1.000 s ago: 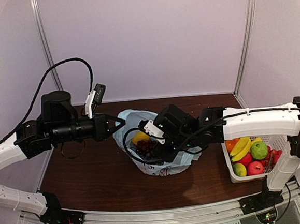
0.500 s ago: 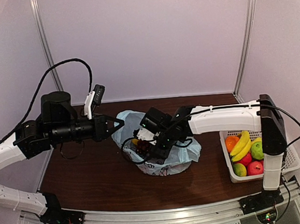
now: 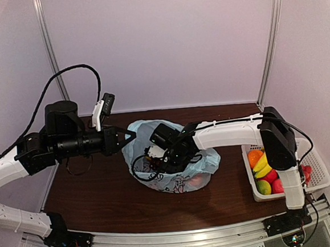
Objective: Untie the knot of the plastic bag and take out the fruit
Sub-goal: Pick up the fake fruit from the takeout bag.
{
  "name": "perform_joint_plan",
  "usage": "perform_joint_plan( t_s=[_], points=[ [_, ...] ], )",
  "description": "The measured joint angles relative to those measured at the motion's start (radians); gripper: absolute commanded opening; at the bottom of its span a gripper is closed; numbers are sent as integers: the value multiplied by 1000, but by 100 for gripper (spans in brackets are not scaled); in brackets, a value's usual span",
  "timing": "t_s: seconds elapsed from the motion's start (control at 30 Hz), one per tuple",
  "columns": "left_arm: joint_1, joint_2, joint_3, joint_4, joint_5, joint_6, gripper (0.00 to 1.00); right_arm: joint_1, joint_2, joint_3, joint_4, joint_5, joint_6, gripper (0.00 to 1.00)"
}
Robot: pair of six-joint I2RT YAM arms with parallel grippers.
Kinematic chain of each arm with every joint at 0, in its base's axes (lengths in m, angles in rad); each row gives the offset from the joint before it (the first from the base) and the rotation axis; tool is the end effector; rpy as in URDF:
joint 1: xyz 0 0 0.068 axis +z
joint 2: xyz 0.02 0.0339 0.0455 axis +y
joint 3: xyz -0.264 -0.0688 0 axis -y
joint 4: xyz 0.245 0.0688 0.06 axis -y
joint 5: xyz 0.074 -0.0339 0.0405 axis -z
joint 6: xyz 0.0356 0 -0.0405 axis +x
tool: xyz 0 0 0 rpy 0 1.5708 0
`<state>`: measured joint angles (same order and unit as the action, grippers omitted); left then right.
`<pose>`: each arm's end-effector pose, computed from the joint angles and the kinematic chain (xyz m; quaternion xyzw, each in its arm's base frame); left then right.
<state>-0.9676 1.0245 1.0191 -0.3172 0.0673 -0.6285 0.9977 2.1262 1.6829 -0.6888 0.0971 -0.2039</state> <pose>0.1297 -0.1924 0.3630 0.1562 0.7961 -0.4372 0.3882 0.2484 0.3785 0.1879 -0.5424 0.8101 0.0403 0.2188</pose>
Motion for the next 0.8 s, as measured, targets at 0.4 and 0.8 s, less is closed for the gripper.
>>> perform_joint_plan(
  t_s=[0.4, 0.8],
  points=[
    [0, 0, 2, -2, -5, 0, 0, -15, 21, 0, 27, -38, 5, 39],
    [0, -1, 2, -3, -9, -1, 0, -16, 21, 0, 32, -70, -1, 12]
  ],
)
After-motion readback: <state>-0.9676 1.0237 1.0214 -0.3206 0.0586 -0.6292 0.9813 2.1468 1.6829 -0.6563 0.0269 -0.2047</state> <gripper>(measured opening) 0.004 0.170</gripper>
